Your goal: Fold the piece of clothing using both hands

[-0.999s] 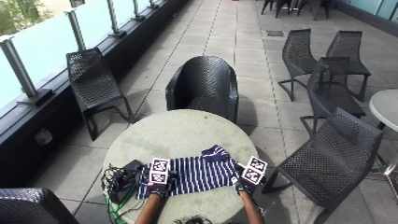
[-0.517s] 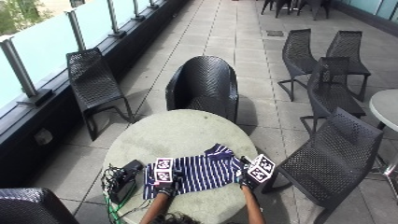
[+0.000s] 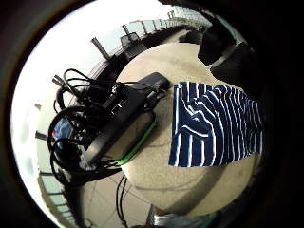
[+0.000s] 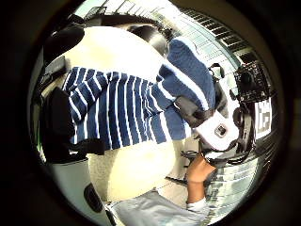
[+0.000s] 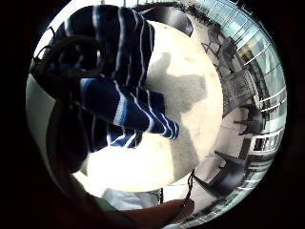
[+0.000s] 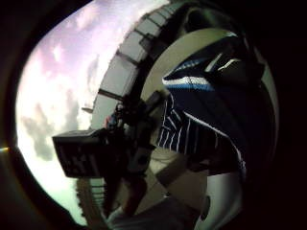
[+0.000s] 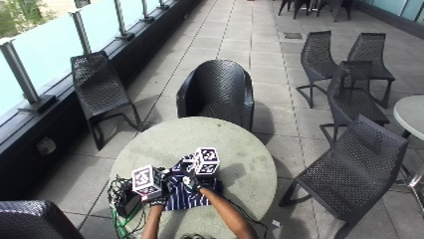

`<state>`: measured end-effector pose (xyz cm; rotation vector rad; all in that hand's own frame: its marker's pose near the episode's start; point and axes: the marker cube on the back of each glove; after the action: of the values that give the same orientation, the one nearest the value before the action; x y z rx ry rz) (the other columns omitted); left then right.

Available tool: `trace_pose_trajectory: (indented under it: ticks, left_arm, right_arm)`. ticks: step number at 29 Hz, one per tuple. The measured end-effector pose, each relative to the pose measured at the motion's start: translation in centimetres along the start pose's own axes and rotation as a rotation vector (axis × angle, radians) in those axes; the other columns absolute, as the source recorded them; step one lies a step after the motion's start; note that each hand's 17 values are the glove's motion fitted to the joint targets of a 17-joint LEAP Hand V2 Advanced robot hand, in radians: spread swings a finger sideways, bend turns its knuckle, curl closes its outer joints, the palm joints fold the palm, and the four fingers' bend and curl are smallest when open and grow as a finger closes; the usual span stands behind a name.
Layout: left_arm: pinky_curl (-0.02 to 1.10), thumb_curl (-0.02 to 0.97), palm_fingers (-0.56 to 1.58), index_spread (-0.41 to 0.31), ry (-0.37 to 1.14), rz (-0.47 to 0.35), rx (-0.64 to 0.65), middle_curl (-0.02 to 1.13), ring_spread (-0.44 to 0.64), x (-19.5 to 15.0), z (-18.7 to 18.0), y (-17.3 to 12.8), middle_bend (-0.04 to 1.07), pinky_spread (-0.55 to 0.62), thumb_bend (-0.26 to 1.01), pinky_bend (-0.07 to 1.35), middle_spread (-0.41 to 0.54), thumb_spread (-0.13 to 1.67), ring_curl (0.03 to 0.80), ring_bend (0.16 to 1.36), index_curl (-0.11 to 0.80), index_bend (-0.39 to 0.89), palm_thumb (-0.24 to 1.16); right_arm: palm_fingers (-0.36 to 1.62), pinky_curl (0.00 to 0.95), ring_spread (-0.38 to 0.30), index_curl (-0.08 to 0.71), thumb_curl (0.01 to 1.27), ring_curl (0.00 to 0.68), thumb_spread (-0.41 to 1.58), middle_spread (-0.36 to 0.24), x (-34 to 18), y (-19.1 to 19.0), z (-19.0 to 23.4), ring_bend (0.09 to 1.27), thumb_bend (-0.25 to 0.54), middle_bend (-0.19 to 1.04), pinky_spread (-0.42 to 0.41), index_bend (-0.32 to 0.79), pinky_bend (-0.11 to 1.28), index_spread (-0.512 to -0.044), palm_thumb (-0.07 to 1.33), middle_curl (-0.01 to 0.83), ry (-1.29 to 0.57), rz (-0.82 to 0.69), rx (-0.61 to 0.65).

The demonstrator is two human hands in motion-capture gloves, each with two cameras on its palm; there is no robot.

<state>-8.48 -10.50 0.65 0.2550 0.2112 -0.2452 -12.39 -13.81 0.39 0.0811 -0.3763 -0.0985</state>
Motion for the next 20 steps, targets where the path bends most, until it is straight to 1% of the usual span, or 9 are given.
trace_pose_trajectory:
  ticks: [4,8,10,12,13,14,16,18,20]
  left_arm:
    - [0.40,0.332,0.58,-0.124,0.033,-0.044,-0.004,0.33,0.02,-2.0,-0.7,0.4,0.17,0.22,0.17,0.31,-0.072,1.50,0.351,0.55,0.386,0.15,0.68]
    - [0.41,0.359,0.59,-0.127,0.051,-0.070,-0.007,0.33,0.00,-3.4,-1.1,0.7,0.16,0.20,0.20,0.30,-0.088,1.52,0.353,0.56,0.380,0.14,0.74]
    - [0.41,0.368,0.59,-0.128,0.049,-0.069,-0.005,0.33,-0.01,-3.7,-1.1,0.9,0.17,0.20,0.21,0.30,-0.092,1.53,0.353,0.56,0.377,0.14,0.76]
    - [0.41,0.376,0.59,-0.126,0.043,-0.052,-0.003,0.34,-0.02,-3.4,-0.9,1.0,0.17,0.19,0.22,0.30,-0.096,1.53,0.353,0.56,0.374,0.14,0.76]
    - [0.41,0.379,0.59,-0.125,0.036,-0.035,-0.004,0.34,-0.02,-3.0,-1.0,1.2,0.17,0.19,0.22,0.30,-0.097,1.53,0.353,0.56,0.372,0.14,0.77]
    - [0.41,0.384,0.59,-0.125,0.025,-0.014,-0.007,0.34,-0.02,-2.4,-1.2,1.3,0.16,0.19,0.22,0.30,-0.098,1.53,0.353,0.56,0.371,0.14,0.77]
    - [0.41,0.391,0.59,-0.125,-0.004,0.039,-0.015,0.34,-0.02,-1.2,-1.2,1.4,0.16,0.19,0.22,0.30,-0.101,1.54,0.353,0.56,0.369,0.14,0.78]
    - [0.41,0.397,0.59,-0.125,-0.032,0.094,-0.023,0.34,-0.03,0.1,-0.7,1.1,0.17,0.19,0.23,0.29,-0.102,1.54,0.353,0.56,0.367,0.14,0.78]
    - [0.41,0.402,0.59,-0.125,-0.055,0.141,-0.025,0.34,-0.03,1.2,0.1,0.7,0.17,0.19,0.23,0.29,-0.106,1.54,0.352,0.56,0.364,0.14,0.79]
  right_arm:
    - [1.12,0.441,-0.233,0.181,0.51,0.473,0.70,-0.224,-4.4,0.7,4.3,0.79,-0.024,0.42,-0.216,0.09,0.65,-0.310,0.98,0.468,0.013,-0.056,-0.152]
    - [1.13,0.437,-0.235,0.186,0.53,0.473,0.66,-0.226,-8.4,4.4,3.1,0.78,-0.027,0.41,-0.228,0.09,0.63,-0.312,0.98,0.468,-0.024,-0.087,-0.280]
    - [1.13,0.436,-0.236,0.188,0.54,0.474,0.65,-0.223,-8.7,5.4,3.0,0.77,-0.027,0.41,-0.231,0.09,0.62,-0.313,0.98,0.468,-0.130,-0.115,-0.344]
    - [1.08,0.430,-0.241,0.174,0.54,0.478,0.66,-0.222,-7.9,5.9,2.5,0.79,-0.034,0.40,-0.229,0.04,0.61,-0.312,0.96,0.466,-0.348,-0.140,-0.407]
    - [0.97,0.417,-0.241,0.165,0.53,0.479,0.71,-0.210,-7.2,6.1,1.9,0.80,-0.049,0.37,-0.182,0.02,0.57,-0.312,0.93,0.454,-0.463,-0.139,-0.418]
    - [0.85,0.416,-0.225,0.170,0.52,0.482,0.78,-0.190,-6.1,6.0,1.2,0.81,-0.051,0.34,-0.136,0.04,0.52,-0.308,0.90,0.450,-0.546,-0.124,-0.405]
    - [0.69,0.442,-0.175,0.197,0.50,0.475,0.87,-0.158,-2.8,5.2,0.0,0.71,-0.047,0.31,-0.073,0.10,0.54,-0.306,0.85,0.450,-0.564,-0.050,-0.326]
    - [0.65,0.425,-0.139,0.200,0.49,0.456,0.94,-0.136,1.2,4.3,-1.3,0.64,-0.036,0.30,-0.035,0.12,0.53,-0.306,0.83,0.443,-0.441,0.045,-0.249]
    - [0.65,0.397,-0.107,0.217,0.48,0.422,1.01,-0.118,4.8,3.8,-3.1,0.57,-0.032,0.30,0.005,0.17,0.48,-0.306,0.80,0.438,-0.288,0.075,-0.175]
